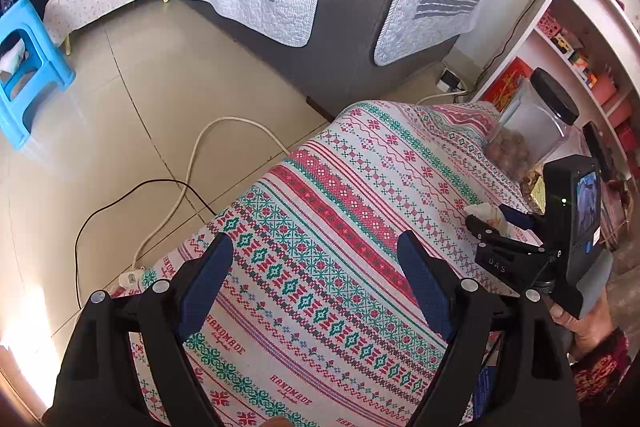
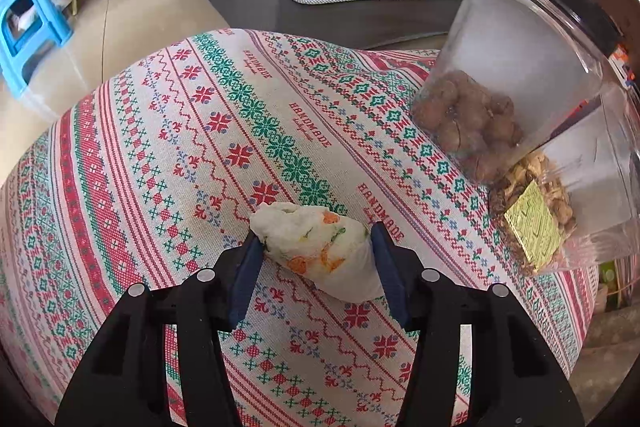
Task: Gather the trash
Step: 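Grasp the other white tissue bundle with the right gripper and lift it, then grasp the blue-and-white box with the left gripper while the right holds the tissue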
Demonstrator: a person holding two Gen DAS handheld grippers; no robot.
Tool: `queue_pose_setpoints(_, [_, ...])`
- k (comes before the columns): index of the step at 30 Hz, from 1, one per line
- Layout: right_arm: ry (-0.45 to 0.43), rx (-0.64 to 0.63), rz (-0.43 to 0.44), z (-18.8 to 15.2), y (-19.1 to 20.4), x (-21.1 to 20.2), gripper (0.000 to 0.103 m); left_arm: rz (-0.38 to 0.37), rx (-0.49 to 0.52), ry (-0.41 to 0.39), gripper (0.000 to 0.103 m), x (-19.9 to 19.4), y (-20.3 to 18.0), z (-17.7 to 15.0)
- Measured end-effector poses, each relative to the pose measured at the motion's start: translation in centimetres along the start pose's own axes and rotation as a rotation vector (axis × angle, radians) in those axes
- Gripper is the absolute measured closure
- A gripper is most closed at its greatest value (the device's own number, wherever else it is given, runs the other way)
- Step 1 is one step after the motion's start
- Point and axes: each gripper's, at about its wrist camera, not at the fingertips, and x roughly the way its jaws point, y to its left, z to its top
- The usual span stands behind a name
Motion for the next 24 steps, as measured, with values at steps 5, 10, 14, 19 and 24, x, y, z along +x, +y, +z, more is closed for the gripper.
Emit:
queue_pose_setpoints(5, [-0.079,0.138,-0.002,-1.7,-1.1,-3.2,0.054,-0.013,0.004,0.014,0.021,0.0,-0.9,-0.2])
queue_pose_setpoints(10, [-0.186,0.226,0.002,-3.7,-2.3,-9.0,0.054,-0.041,0.026,0.027,0.021,-0.5,-2.5,-0.9])
queue_pose_setpoints(14, [-0.283,0.282,0.035,-6.8,-3.7,-14.5,0.054,-0.074,0.026,0.047,0.021,-1.0,-3.9,-1.7])
queue_pose_setpoints(19, [-0.348,0.288,0.019,-11.9,-4.8,-20.0,0.054,-0.101,0.033,0.118,0.021,-0.5,-5.9,-3.2])
queue_pose_setpoints(24, [-0.354,0.322,-0.002,-16.5,-5.6,-21.9,0.054,-0.128,0.073,0.204,0.021,0.3,-9.1,-6.1])
